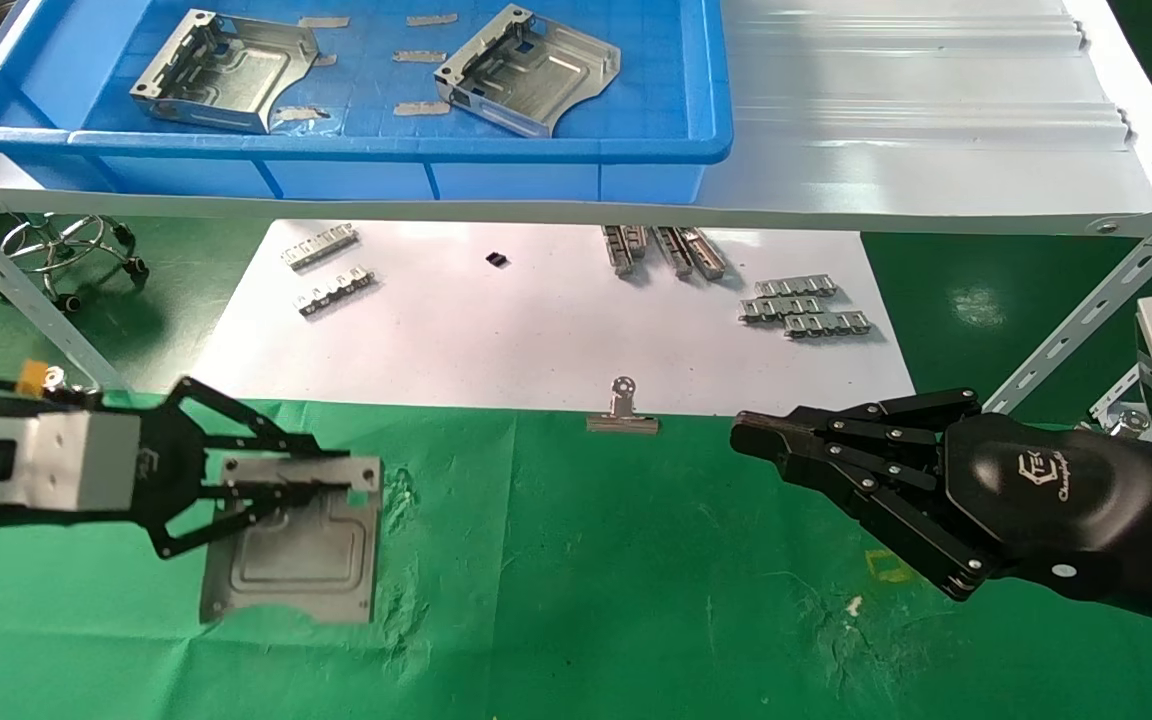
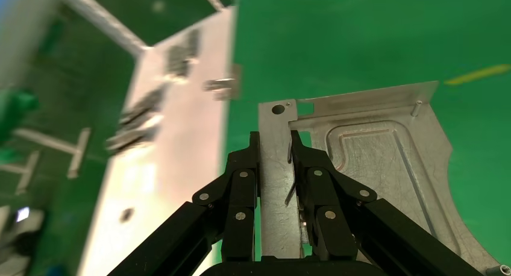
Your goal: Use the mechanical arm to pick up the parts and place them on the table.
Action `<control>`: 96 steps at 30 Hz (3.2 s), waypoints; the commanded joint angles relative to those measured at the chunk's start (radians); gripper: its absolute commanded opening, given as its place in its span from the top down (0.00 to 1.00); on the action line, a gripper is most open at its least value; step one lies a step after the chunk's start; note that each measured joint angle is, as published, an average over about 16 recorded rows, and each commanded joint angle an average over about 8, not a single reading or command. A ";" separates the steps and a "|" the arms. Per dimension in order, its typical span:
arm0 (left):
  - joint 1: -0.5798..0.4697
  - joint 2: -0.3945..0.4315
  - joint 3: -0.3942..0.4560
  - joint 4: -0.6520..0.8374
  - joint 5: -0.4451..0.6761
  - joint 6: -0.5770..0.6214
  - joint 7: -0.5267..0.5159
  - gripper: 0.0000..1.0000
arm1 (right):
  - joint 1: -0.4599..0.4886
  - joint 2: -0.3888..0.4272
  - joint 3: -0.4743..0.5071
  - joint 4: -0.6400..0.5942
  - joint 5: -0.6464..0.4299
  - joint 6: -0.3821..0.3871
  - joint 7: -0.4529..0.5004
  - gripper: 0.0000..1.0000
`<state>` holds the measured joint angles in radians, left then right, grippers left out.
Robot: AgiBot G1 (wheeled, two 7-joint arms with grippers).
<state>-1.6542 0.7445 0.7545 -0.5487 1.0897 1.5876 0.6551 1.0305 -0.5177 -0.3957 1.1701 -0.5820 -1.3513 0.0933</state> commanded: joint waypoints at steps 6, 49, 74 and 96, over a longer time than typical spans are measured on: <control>0.048 0.046 0.072 0.068 0.004 -0.023 0.094 1.00 | 0.000 0.000 0.000 0.000 0.000 0.000 0.000 1.00; -0.005 0.211 0.101 0.472 0.038 -0.037 0.395 0.00 | 0.000 0.000 0.000 0.000 0.000 0.000 0.000 1.00; 0.090 -0.008 0.048 0.006 -0.419 -0.003 -0.084 0.00 | 0.000 0.000 0.000 0.000 0.000 0.000 0.000 0.94; 0.252 -0.054 -0.122 -0.249 -0.418 -0.030 -0.339 0.00 | 0.000 0.000 0.000 0.000 0.000 0.000 0.000 0.00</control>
<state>-1.4029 0.6902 0.6325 -0.7968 0.6718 1.5574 0.3170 1.0305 -0.5177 -0.3957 1.1701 -0.5820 -1.3513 0.0933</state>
